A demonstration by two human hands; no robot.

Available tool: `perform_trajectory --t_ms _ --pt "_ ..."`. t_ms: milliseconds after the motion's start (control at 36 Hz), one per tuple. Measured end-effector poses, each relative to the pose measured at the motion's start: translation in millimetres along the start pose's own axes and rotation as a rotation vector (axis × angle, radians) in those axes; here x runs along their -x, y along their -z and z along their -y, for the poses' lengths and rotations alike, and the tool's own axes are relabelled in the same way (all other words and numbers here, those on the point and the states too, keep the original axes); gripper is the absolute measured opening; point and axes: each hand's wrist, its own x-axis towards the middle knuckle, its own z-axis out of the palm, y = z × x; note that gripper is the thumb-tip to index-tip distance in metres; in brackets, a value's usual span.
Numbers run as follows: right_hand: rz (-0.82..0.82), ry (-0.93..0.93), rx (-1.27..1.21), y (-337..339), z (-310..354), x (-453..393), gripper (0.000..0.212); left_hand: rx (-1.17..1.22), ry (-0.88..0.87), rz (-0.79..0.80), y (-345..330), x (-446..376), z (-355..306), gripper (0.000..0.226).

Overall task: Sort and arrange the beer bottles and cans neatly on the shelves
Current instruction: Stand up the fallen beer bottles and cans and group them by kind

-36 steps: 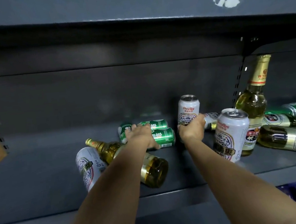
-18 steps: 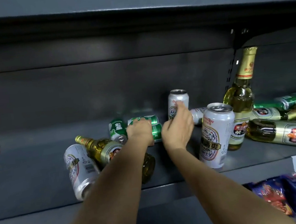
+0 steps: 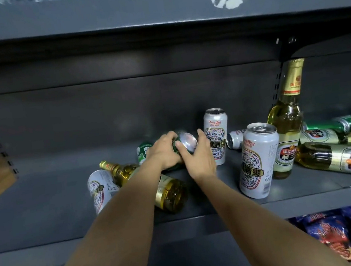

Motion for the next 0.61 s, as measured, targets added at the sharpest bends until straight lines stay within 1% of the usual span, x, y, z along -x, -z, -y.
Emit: perform_trajectory --t_ms 56,139,194,222,250,306,333,361,389,417,444,472,500,528,556,611 --pt "0.023 -0.073 -0.026 -2 6 -8 0.085 -0.08 -0.047 -0.012 4 1 2 0.056" --pt "-0.001 -0.115 -0.046 -9 9 -20 0.07 -0.168 -0.115 -0.06 11 0 4 0.067" --pt "-0.081 -0.196 -0.209 -15 13 -24 0.062 -0.171 -0.108 -0.099 15 -1 8 0.083" --pt "-0.132 -0.27 -0.332 -18 15 -25 0.06 -0.096 -0.054 -0.117 17 -4 13 0.095" --pt "-0.183 -0.349 -0.457 -20 17 -25 0.057 0.042 0.035 -0.117 20 -4 15 0.108" --pt "-0.229 -0.477 -0.685 -20 21 -26 0.045 0.467 0.218 -0.031 29 -1 17 0.127" --pt "-0.217 -0.502 -0.761 -19 23 -27 0.039 0.682 0.273 0.044 32 1 17 0.127" --pt "-0.191 -0.51 -0.806 -19 23 -28 0.036 0.846 0.298 0.128 34 3 15 0.114" --pt "-0.156 -0.504 -0.835 -18 23 -29 0.033 0.961 0.29 0.184 34 5 13 0.092" --pt "-0.122 -0.493 -0.839 -18 24 -28 0.031 1.003 0.274 0.188 33 5 11 0.066" --pt "-0.095 -0.486 -0.834 -19 25 -26 0.03 1.013 0.265 0.153 32 3 10 0.047" --pt "-0.072 -0.485 -0.813 -19 26 -24 0.031 1.01 0.265 0.104 30 1 9 0.041" --pt "-0.061 -0.475 -0.751 -20 25 -24 0.032 0.994 0.272 0.063 28 -3 11 0.043" --pt "-0.064 -0.445 -0.612 -20 24 -25 0.036 0.961 0.277 0.032 26 -5 11 0.048" --pt "-0.066 -0.386 -0.404 -18 23 -25 0.041 0.895 0.278 -0.003 26 -8 12 0.053" --pt "-0.079 -0.202 0.065 -14 23 -23 0.058 0.669 0.254 -0.069 24 -14 15 0.062"
